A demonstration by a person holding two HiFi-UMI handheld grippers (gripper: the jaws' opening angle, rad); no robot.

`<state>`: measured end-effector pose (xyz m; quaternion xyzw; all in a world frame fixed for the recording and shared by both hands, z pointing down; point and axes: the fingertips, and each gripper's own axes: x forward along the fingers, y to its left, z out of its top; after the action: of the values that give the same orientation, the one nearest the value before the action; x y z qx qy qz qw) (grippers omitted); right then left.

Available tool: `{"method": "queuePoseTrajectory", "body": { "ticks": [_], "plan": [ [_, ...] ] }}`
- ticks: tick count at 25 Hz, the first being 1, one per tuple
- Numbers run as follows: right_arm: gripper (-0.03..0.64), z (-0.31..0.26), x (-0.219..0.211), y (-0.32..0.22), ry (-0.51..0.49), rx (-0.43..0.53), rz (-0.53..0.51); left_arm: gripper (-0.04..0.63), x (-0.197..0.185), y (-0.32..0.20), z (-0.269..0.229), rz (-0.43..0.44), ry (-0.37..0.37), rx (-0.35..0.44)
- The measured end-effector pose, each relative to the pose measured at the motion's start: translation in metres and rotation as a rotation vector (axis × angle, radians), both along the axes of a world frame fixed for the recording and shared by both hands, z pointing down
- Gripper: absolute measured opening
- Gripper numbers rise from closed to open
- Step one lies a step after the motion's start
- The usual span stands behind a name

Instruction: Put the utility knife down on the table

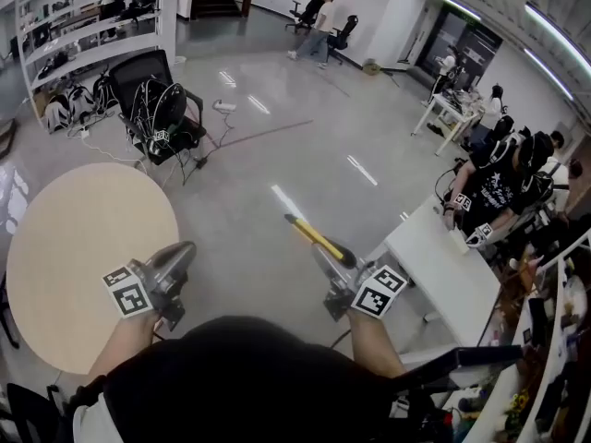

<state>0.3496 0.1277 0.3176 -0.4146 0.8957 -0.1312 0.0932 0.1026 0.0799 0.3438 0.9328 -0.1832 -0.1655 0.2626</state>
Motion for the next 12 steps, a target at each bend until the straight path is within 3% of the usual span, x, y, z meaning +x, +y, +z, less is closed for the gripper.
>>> {"method": "queuePoseTrajectory", "body": {
  "ticks": [8, 12],
  "plan": [
    [0.084, -0.015, 0.1, -0.069, -0.01, 0.027, -0.108, -0.002, 0.104, -0.044, -0.018, -0.082, -0.01, 0.015],
    [0.084, -0.008, 0.13, -0.095, -0.027, 0.013, -0.123, -0.002, 0.134, -0.064, -0.013, -0.096, -0.032, 0.004]
  ]
}}
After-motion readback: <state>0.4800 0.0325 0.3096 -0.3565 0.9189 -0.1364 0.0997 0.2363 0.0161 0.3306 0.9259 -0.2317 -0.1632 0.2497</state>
